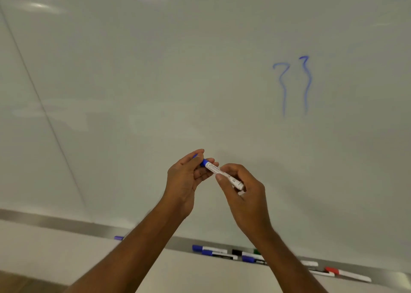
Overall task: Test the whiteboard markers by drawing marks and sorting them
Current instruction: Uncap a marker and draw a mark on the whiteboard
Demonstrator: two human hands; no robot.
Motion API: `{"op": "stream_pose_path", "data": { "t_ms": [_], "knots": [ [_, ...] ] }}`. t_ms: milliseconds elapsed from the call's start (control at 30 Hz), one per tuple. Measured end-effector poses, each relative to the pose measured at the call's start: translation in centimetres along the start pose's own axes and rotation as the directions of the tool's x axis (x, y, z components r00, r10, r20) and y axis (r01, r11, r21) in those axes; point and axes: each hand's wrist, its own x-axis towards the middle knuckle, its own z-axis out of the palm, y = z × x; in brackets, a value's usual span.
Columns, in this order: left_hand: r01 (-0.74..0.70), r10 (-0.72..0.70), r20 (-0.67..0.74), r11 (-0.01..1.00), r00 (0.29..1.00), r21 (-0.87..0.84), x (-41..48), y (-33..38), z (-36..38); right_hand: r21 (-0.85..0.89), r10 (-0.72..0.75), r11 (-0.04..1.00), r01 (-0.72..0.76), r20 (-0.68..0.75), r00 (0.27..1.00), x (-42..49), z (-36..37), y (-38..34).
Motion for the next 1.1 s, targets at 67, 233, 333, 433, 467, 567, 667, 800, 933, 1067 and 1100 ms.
{"op": "stream_pose_path", "data": {
  "t_ms": [67,233,333,433,467,567,667,800,933,1067,1100],
  "knots": [
    [0.046,-0.042,-0.095,0.998,0.995,0.035,1.1,-0.7,-3.0,-0.188,-0.057,0.98,0.068,0.059,0.997,-1.2,1.4,2.4],
    [0.212,-0.191,-0.317,0.977,0.929,0.034,4.0,-2.6,-11.9,-0.314,0.011,0.948,0.045,0.174,0.985,-4.2,7.5,6.8],
    [0.272,-0.25,-0.388,0.962,0.887,0.001,5.6,-4.1,-17.2,-0.147,0.255,0.959,-0.242,0.081,0.963,-5.4,12.1,8.6],
    [0.315,-0.293,-0.411,0.949,0.863,-0.014,7.0,-5.6,-22.2,0.042,0.51,0.858,-0.511,0.038,0.859,-6.3,16.6,10.9],
    [0.323,-0.297,-0.42,0.946,0.858,-0.009,7.4,-6.2,-23.8,0.081,0.566,0.819,-0.569,0.05,0.823,-6.6,18.0,11.7],
    [0.332,-0.275,-0.465,0.942,0.842,0.044,8.8,-7.7,-28.6,0.119,0.688,0.712,-0.692,0.079,0.721,-7.3,21.9,14.1],
    [0.321,-0.193,-0.546,0.935,0.815,0.149,9.6,-9.0,-33.1,0.121,0.776,0.615,-0.78,0.085,0.625,-8.0,25.4,16.6],
    [0.325,-0.028,-0.584,0.852,0.811,0.411,10.6,-11.2,-38.4,0.104,0.861,0.495,-0.863,0.073,0.503,-8.6,29.2,20.4],
    [0.283,0.085,-0.426,0.629,0.901,0.724,11.2,-13.1,-41.7,0.039,0.888,0.454,-0.89,0.058,0.455,-9.4,32.2,23.5],
    [0.194,0.016,-0.228,0.465,0.974,0.864,12.0,-14.6,-43.5,-0.019,0.89,0.455,-0.89,0.042,0.454,-10.0,34.1,25.8],
    [0.177,-0.013,-0.19,0.435,0.982,0.883,12.3,-15.0,-43.9,-0.036,0.887,0.461,-0.887,0.036,0.459,-10.1,34.5,26.4]
  ]
}}
